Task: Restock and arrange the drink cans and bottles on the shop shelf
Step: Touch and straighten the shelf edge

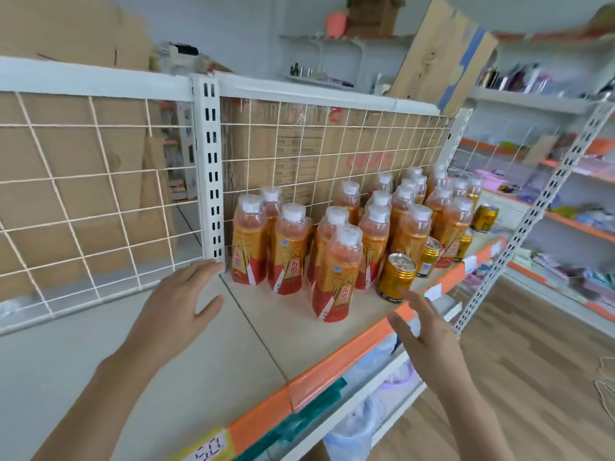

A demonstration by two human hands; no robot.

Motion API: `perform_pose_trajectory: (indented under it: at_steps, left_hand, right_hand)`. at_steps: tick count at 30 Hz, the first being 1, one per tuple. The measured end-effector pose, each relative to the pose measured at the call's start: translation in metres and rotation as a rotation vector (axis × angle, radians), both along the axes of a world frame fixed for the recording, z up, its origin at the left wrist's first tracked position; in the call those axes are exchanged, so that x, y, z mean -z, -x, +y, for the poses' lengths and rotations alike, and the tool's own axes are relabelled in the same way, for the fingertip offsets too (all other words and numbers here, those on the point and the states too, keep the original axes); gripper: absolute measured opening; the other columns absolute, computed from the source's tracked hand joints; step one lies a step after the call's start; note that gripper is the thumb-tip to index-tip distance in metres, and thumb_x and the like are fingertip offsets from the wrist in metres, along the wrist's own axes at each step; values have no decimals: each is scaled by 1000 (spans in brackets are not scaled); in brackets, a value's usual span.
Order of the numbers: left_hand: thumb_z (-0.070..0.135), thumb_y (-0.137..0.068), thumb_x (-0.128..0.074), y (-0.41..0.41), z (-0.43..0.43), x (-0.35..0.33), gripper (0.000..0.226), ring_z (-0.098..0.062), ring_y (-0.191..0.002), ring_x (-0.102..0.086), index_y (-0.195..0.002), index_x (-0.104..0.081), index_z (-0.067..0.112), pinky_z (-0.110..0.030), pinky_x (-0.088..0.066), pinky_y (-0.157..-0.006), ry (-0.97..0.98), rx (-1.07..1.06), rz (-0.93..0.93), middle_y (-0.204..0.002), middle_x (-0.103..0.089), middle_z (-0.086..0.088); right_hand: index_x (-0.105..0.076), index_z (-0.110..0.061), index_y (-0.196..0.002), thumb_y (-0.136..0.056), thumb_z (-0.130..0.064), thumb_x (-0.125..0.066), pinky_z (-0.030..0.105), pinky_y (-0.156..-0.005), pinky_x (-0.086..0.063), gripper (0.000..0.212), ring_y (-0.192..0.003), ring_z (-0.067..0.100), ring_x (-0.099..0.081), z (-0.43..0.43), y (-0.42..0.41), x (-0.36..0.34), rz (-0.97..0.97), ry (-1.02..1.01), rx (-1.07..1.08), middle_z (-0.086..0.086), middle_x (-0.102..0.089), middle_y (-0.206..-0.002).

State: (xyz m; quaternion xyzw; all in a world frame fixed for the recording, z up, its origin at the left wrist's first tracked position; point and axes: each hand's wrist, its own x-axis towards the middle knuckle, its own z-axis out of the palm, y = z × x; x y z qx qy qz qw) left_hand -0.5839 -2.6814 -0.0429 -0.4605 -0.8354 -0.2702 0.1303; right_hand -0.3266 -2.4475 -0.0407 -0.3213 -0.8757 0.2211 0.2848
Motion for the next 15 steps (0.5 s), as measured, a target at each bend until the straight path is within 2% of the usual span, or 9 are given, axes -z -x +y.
perform_pose_trajectory:
  at_steps: [3,5,6,8,9,11,12,15]
  left_hand:
    - [34,-90,-56,14,42,-10,48,-20,-123,-48,-134,-47,18,-33,-36,-100,-87,84,-77,-137,-49,1]
    - [28,-88,-59,18,70,-15,56,-15,-130,-40,-140,-39,19,-31,-32,-106,-145,145,-170,-144,-41,2]
    - [29,-87,-60,19,84,-18,62,-14,-134,-35,-143,-34,20,-34,-31,-109,-171,173,-229,-147,-35,3]
    - [34,-84,-63,21,110,-20,74,-9,-138,-25,-146,-24,22,-37,-25,-114,-242,208,-321,-152,-26,3]
    - [35,-83,-64,22,122,-21,79,-3,-137,-20,-147,-21,22,-28,-19,-115,-288,215,-338,-152,-24,3]
    - [35,-79,-69,24,144,-23,85,10,-128,-13,-147,-20,19,-5,-7,-106,-366,216,-316,-150,-24,4]
    - [35,-78,-70,26,153,-22,88,12,-127,-13,-147,-19,18,-3,-7,-103,-390,215,-324,-150,-24,5]
    - [37,-74,-74,33,175,-15,92,1,-132,-23,-146,-19,22,-21,-21,-107,-414,227,-523,-147,-27,10]
  right_hand:
    - [-44,-23,-134,-88,-44,-50,23,-71,-43,51,-94,6,-57,17,34,-1,28,31,-51,-9,-53,-127]
    - [-40,-22,-138,-84,-52,-49,28,-83,-48,62,-110,11,-55,26,56,1,59,61,-81,-4,-54,-131]
    - [-37,-22,-140,-81,-57,-49,31,-89,-48,70,-117,13,-53,29,66,0,71,80,-94,-3,-52,-134]
    - [-27,-23,-145,-77,-59,-51,33,-95,-47,81,-120,11,-52,33,84,0,90,116,-122,-3,-45,-141]
    - [-22,-23,-147,-76,-59,-53,33,-95,-47,85,-120,10,-51,33,92,-1,97,129,-135,-4,-42,-144]
    - [-16,-26,-147,-76,-56,-60,35,-97,-48,89,-121,11,-50,36,105,0,103,159,-151,-6,-40,-145]
    - [-16,-29,-147,-77,-51,-64,36,-97,-48,88,-121,11,-50,37,110,2,112,181,-158,-7,-42,-143]
    - [-18,-29,-142,-76,-42,-73,31,-93,-50,87,-120,12,-51,42,120,12,136,224,-150,-6,-49,-135]
